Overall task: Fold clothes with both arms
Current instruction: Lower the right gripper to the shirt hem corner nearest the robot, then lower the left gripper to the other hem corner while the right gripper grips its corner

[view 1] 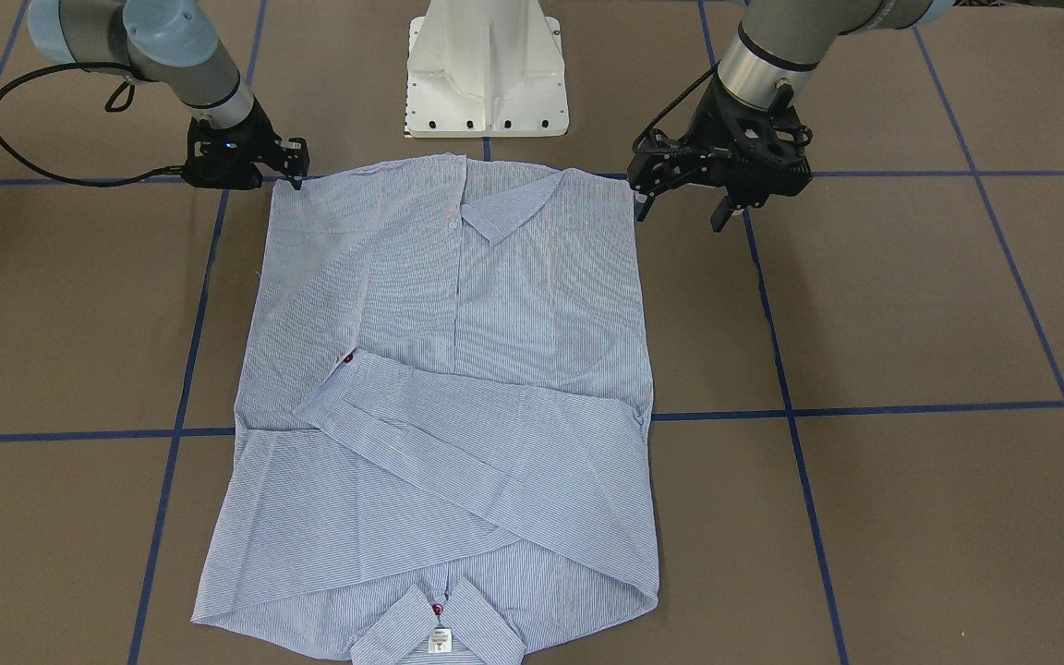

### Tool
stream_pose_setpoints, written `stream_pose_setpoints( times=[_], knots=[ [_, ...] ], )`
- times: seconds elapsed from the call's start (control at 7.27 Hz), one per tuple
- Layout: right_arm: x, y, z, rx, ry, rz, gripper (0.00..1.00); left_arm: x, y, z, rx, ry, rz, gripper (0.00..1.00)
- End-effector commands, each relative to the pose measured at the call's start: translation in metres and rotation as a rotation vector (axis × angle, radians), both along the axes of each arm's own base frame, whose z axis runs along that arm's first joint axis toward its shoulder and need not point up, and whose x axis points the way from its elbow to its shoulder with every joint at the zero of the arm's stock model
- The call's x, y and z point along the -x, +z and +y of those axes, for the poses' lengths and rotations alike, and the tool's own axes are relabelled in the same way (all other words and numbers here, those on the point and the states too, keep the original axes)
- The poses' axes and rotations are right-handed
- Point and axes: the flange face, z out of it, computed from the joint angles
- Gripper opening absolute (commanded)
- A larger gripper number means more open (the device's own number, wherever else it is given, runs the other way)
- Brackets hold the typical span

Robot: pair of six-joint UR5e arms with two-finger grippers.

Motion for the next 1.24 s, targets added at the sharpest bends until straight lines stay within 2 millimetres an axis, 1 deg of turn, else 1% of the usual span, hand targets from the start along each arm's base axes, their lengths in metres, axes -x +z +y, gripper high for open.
stream_pose_setpoints(
  times=[0.0,0.14,0.28,0.69,0.96,1.1],
  knots=[
    [0.0029,0.0051,0.0001,0.004,-0.003,0.010,0.58,0.0002,0.0002,0.0001,0.000,-0.001,-0.001,0.98],
    [0.0042,0.0081,0.0005,0.006,-0.004,0.015,0.54,0.0001,-0.0007,0.0000,-0.001,-0.001,0.000,0.98],
    [0.0043,0.0079,0.0006,0.007,-0.005,0.014,0.49,0.0001,-0.0007,0.0000,-0.001,-0.001,0.000,0.98],
    [0.0043,0.0009,0.0009,0.009,-0.011,-0.002,0.25,0.0016,-0.0018,0.0001,-0.003,-0.002,0.003,0.98],
    [0.0037,0.0009,0.0009,0.008,-0.010,-0.002,0.00,0.0031,-0.0029,0.0002,-0.006,-0.005,0.004,0.97],
    [0.0029,0.0017,0.0003,0.008,-0.007,0.000,0.00,0.0024,-0.0029,0.0007,-0.005,-0.004,0.005,0.97]
  ],
)
